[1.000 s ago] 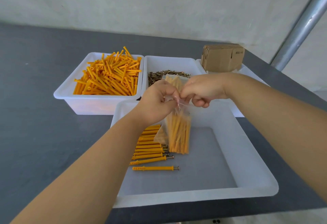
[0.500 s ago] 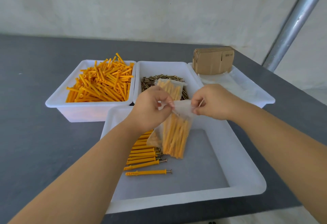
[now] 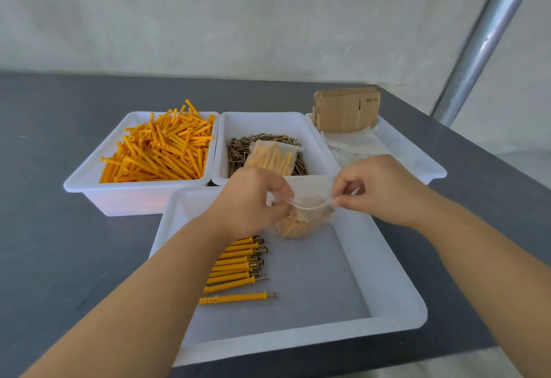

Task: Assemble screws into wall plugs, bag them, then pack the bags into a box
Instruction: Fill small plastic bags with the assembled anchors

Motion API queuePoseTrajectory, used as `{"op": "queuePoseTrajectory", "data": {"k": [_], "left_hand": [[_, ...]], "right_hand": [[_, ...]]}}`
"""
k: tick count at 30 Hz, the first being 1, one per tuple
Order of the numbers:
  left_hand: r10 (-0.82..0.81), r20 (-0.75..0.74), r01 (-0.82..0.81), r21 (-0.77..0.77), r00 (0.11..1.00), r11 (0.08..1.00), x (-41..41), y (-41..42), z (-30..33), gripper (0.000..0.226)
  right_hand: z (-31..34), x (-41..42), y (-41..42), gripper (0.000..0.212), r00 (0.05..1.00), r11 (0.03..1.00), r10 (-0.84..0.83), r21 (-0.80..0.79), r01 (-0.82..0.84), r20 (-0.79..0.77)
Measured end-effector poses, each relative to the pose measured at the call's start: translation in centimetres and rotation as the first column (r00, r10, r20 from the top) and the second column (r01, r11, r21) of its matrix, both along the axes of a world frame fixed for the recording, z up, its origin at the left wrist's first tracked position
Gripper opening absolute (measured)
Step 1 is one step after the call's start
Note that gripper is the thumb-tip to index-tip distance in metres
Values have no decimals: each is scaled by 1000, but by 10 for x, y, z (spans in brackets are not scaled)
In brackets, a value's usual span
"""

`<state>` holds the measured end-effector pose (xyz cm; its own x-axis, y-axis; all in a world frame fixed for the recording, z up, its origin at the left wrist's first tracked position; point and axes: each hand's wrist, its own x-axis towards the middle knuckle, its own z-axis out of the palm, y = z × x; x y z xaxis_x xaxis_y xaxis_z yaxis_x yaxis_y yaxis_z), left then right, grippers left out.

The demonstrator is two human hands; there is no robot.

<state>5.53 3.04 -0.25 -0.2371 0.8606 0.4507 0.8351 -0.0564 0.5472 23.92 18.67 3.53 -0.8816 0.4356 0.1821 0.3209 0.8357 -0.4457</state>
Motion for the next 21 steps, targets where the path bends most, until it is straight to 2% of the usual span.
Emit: {"op": "queuePoseTrajectory", "data": {"k": [5, 8, 10, 13, 16, 21], "left_hand": [[98, 173, -119, 114, 980, 986, -7, -3, 7, 4], [88, 292, -100, 26, 952, 995, -9, -4, 7, 12], [67, 337, -86, 42, 939, 995, -9, -4, 6, 15], [73, 347, -114, 100, 935, 988, -8, -3, 6, 11], [93, 348, -137, 104, 933, 985, -10, -1, 5, 12], [117, 299, -153, 101, 947, 983, -14, -2, 3, 12]], "right_hand": [[6, 5, 2, 14, 969, 994, -25, -111, -3, -246], [2, -2, 2, 16, 972, 981, -38, -193, -8, -234], [-6, -6, 3, 16, 963, 966, -65, -258, -4, -261], [-17, -11, 3, 18, 926, 956, -118, -293, 8, -359], [-25, -16, 3, 29, 906, 929, -166, -371, 11, -389], [-31, -24, 3, 9, 914, 906, -206, -421, 43, -350]]}}
